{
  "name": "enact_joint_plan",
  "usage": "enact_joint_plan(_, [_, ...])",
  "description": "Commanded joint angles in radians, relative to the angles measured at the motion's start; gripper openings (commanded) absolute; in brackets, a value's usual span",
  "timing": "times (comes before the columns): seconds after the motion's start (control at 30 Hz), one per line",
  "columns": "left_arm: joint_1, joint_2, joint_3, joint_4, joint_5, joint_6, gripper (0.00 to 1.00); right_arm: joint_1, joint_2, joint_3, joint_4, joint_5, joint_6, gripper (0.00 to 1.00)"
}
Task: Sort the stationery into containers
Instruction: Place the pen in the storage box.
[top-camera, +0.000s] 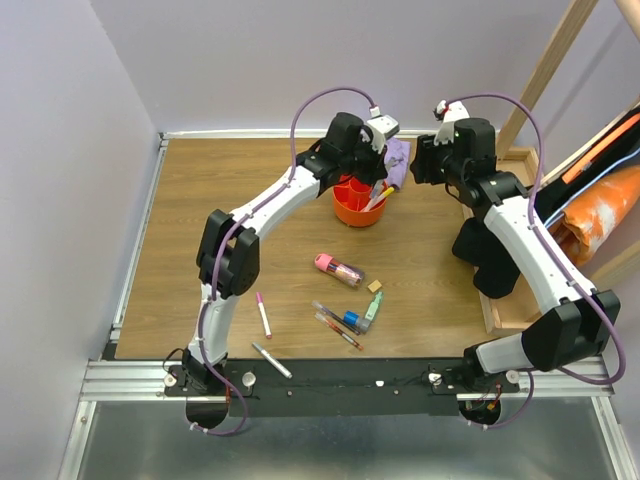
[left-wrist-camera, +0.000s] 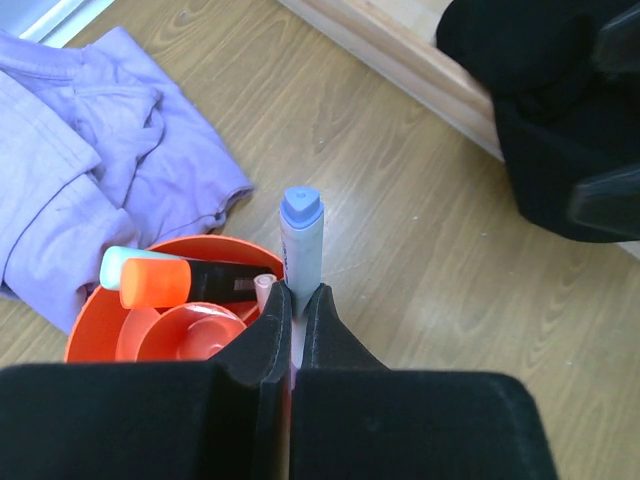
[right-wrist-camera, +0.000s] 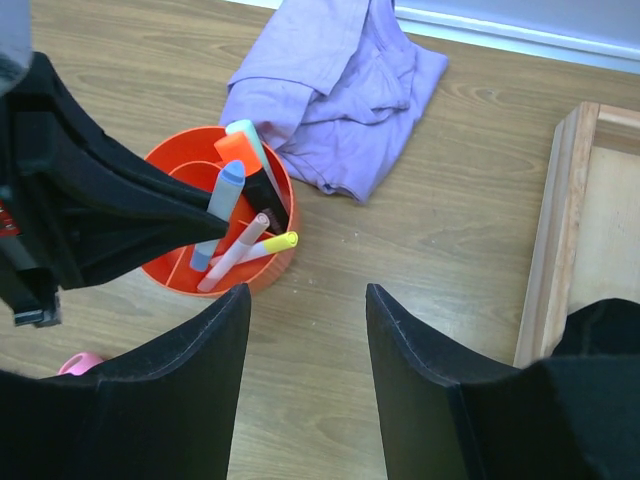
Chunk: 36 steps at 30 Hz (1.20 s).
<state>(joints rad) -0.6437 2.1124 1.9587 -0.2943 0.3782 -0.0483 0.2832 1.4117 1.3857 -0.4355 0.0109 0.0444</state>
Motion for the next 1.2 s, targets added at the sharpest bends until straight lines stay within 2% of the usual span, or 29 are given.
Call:
enact_joint_plan(0.0, [-0.007, 0.04, -0.006, 0.084, -0.05, 0.044, 0.0, -0.013, -0.019, -0.031, 0.011, 0.009, -0.008, 0.58])
enact_joint_plan(0.37, [-0.007, 0.031, -0.142, 0.15, -0.064, 0.073, 0.0, -0.018, -0.019, -0.068, 0.021, -0.005, 0.002, 0.58])
enact_joint_plan(0.43, [-0.005, 0.023, -0.167, 0.159, -0.067, 0.07, 0.09, -0.018, -0.017, -0.07, 0.026, -0.005, 0.003, 0.58])
enact_joint_plan(0.47, [-0.007, 0.009, -0.175, 0.164, -0.068, 0.07, 0.2, -0.019, -0.017, -0.068, 0.026, -0.031, 0.003, 0.58])
enact_joint_plan(0.53, [-0.007, -0.003, -0.19, 0.173, -0.074, 0.065, 0.35, -0.019, -0.014, -0.067, 0.023, -0.035, 0.002, 0.58])
enact_joint_plan(0.57, [-0.007, -0.021, -0.193, 0.175, -0.084, 0.061, 0.45, -0.019, -0.014, -0.063, 0.02, -0.035, 0.0, 0.58])
enact_joint_plan(0.67, [-0.007, -0.083, -0.207, 0.179, -0.076, 0.053, 0.54, -0.019, -0.011, -0.054, 0.012, -0.042, -0.006, 0.59])
enact_joint_plan(0.83, [-0.005, -0.244, -0.26, 0.169, -0.087, -0.002, 0.62, -0.019, -0.005, -0.028, -0.009, -0.098, -0.023, 0.59])
enact_joint_plan(0.9, [-0.004, -0.351, -0.296, 0.147, -0.114, -0.012, 0.65, -0.019, 0.001, -0.017, -0.017, -0.147, -0.035, 0.59])
enact_joint_plan(1.03, [0.015, -0.549, -0.383, 0.09, -0.159, -0.028, 0.69, -0.015, 0.004, -0.002, -0.016, -0.366, -0.093, 0.59])
enact_joint_plan(1.07, [0.032, -0.639, -0.412, 0.077, -0.179, -0.031, 0.72, -0.009, 0.007, -0.002, -0.014, -0.406, -0.101, 0.59])
enact_joint_plan(1.13, [0.068, -0.737, -0.521, 0.037, -0.241, -0.039, 0.75, 0.048, 0.027, 0.01, -0.035, -0.462, -0.146, 0.59])
enact_joint_plan(1.17, [0.09, -0.835, -0.556, 0.02, -0.272, -0.039, 0.81, 0.081, 0.038, 0.033, -0.052, -0.465, -0.165, 0.59])
